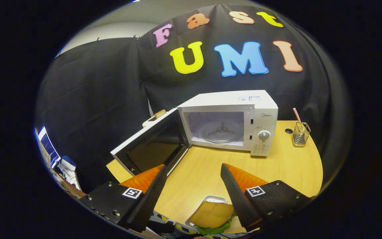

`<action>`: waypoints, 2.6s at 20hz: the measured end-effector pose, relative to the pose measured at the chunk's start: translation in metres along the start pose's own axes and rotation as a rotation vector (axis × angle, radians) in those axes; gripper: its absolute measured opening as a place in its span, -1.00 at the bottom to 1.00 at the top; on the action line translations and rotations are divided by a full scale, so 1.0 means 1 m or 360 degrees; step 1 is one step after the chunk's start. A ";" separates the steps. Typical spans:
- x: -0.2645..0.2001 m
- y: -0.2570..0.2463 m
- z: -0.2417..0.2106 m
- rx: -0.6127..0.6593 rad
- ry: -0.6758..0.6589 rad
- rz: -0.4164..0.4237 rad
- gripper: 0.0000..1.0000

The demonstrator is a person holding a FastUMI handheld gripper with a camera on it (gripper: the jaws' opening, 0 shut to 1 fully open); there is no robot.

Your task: Open the microwave, put the food inside, and close the microwave door.

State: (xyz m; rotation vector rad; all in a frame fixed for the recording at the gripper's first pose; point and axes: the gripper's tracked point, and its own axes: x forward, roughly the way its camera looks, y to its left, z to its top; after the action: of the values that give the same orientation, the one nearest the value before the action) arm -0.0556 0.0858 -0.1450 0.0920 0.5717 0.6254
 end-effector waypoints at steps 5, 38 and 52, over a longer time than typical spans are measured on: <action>-0.001 -0.031 -0.037 0.0060 0.0126 -0.0048 0.97; -0.010 -0.034 -0.141 0.0609 0.0682 -0.0048 -0.56; -0.003 -0.013 -0.058 0.0733 0.0357 -0.0145 -0.57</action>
State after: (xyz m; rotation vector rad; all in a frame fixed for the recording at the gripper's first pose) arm -0.0815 0.0683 -0.1961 0.4302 0.9257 0.4081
